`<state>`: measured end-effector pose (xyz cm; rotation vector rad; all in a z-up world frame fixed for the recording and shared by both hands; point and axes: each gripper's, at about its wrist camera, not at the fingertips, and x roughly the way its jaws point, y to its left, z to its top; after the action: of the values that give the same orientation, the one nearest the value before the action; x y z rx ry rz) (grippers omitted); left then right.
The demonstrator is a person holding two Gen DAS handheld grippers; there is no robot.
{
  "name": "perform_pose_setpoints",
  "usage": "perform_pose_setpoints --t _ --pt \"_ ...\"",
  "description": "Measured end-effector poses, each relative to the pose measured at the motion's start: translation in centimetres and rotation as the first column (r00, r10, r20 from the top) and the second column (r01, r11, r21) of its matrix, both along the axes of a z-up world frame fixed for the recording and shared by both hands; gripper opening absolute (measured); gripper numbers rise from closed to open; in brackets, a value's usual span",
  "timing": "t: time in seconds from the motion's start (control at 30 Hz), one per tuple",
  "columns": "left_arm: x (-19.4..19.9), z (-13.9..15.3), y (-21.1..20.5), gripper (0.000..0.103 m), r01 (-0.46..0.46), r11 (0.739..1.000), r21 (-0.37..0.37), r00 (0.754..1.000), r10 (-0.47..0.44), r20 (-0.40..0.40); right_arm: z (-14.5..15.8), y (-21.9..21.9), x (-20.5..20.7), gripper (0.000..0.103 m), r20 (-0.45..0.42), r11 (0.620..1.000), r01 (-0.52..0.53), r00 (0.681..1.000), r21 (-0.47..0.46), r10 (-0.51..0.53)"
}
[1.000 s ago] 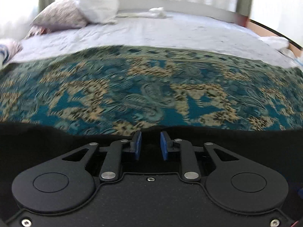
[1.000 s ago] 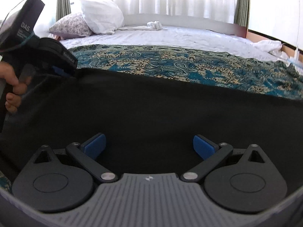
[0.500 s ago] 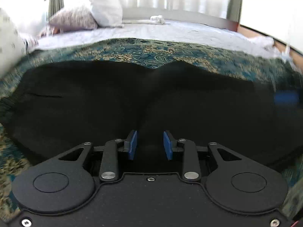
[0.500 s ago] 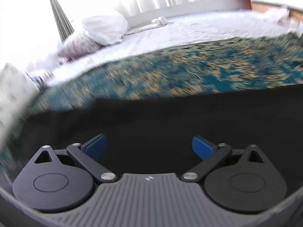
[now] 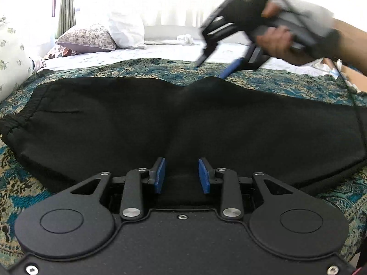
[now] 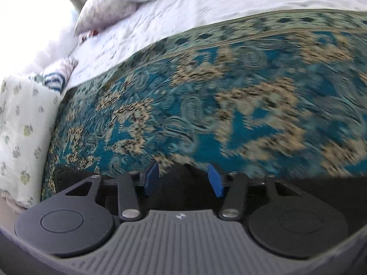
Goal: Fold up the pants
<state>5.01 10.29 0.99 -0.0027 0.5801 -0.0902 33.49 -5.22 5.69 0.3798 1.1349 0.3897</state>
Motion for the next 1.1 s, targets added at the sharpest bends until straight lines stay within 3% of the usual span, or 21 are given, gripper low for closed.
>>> perform_pose_setpoints --t 0.07,0.2,0.3,0.5,0.67,0.8,0.97,1.07,1.1 --pt "-0.4 -0.2 0.2 0.031 0.006 1.0 -0.01 1.0 -0.006 0.009 -0.3 1.3 1.0 0.054 -0.019 0.999 -0.027 0.999 -0.022 0.027" --pt "-0.6 -0.4 0.5 0.031 0.01 1.0 -0.02 1.0 -0.01 0.023 -1.6 3.2 2.1 0.034 -0.106 0.992 -0.068 0.993 -0.102 0.058" --pt "-0.8 -0.4 0.6 0.031 0.015 1.0 -0.026 0.999 -0.014 0.032 -2.1 3.6 1.6 0.034 -0.143 0.989 -0.098 0.986 -0.113 0.082" --pt "-0.9 -0.6 1.0 0.032 0.019 0.999 -0.039 0.999 -0.018 0.037 -2.7 1.9 0.8 0.034 -0.236 0.995 -0.092 0.969 -0.042 0.08" --pt "-0.8 -0.7 0.7 0.032 0.02 1.0 -0.024 0.999 -0.019 0.041 -3.1 1.2 0.7 0.034 -0.237 0.999 -0.045 0.97 0.024 0.049" --pt "-0.7 -0.7 0.5 0.032 0.019 1.0 -0.02 0.999 -0.018 0.039 -3.1 1.2 0.8 0.016 -0.156 0.998 0.056 0.987 0.041 -0.049" --pt "-0.8 -0.7 0.3 0.033 0.019 1.0 -0.015 0.999 -0.018 0.041 -2.2 1.9 -0.3 0.012 0.042 0.995 0.095 0.995 0.016 -0.096" --pt "-0.9 -0.7 0.2 0.033 0.019 1.0 -0.014 0.999 -0.018 0.045 -2.6 2.1 -0.2 0.011 0.072 0.996 0.09 0.993 0.009 -0.09" --pt "-0.9 -0.7 0.2 0.033 0.019 1.0 -0.014 0.999 -0.018 0.045 -2.8 2.0 -0.1 0.002 0.083 0.995 0.098 0.992 0.006 -0.098"
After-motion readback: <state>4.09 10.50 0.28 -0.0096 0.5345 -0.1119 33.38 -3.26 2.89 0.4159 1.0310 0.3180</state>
